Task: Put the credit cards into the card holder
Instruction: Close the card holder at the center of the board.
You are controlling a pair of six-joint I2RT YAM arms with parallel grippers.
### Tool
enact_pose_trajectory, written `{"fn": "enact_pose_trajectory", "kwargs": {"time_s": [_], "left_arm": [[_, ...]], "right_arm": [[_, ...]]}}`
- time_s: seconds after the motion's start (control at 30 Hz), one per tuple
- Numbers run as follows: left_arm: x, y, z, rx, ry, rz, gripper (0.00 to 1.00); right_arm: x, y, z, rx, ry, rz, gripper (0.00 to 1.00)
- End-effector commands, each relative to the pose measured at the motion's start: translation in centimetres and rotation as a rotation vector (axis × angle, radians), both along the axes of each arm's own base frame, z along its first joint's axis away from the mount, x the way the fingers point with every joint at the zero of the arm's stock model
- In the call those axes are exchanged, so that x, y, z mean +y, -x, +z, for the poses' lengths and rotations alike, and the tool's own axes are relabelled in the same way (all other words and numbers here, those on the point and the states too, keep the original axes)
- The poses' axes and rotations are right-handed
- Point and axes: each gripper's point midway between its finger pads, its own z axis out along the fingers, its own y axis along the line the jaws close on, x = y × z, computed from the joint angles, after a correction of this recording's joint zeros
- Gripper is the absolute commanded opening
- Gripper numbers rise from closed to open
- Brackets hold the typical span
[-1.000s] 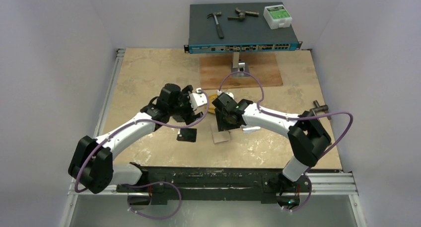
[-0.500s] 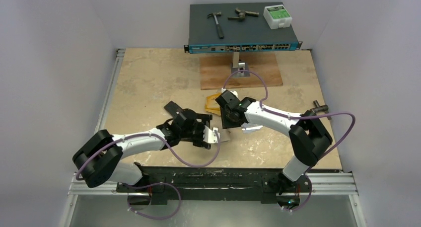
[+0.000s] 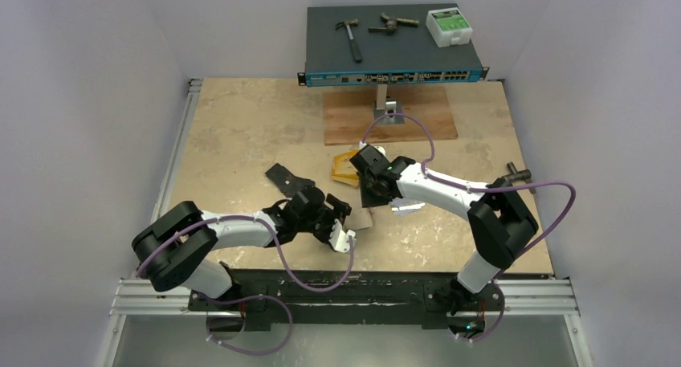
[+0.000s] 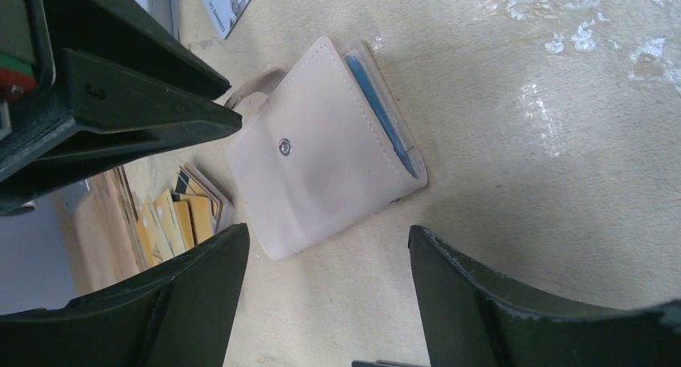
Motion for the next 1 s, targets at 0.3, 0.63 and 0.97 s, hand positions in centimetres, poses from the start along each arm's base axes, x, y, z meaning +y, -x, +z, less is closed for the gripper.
{"fn": "enact_pose_trajectory", "kwargs": {"time_s": [0.3, 0.63, 0.97], "left_arm": [[-1.5, 1.6, -0.4, 0.022, -0.063, -0.183, 0.54], [-1.3, 1.7, -1.7, 0.028, -0.140, -0.233, 0.47], [-1.3, 1.5, -2.1, 0.024, -0.161, -0.246, 0.44]], "right_arm": [[-0.9, -0.2, 0.5, -0.013, 0.007, -0.026, 0.05], [-3.0, -0.3, 0.2, -0.016, 0.083, -0.063, 0.00], [0.5, -0.1, 0.8, 0.020, -0.098, -0.026, 0.00]]}}
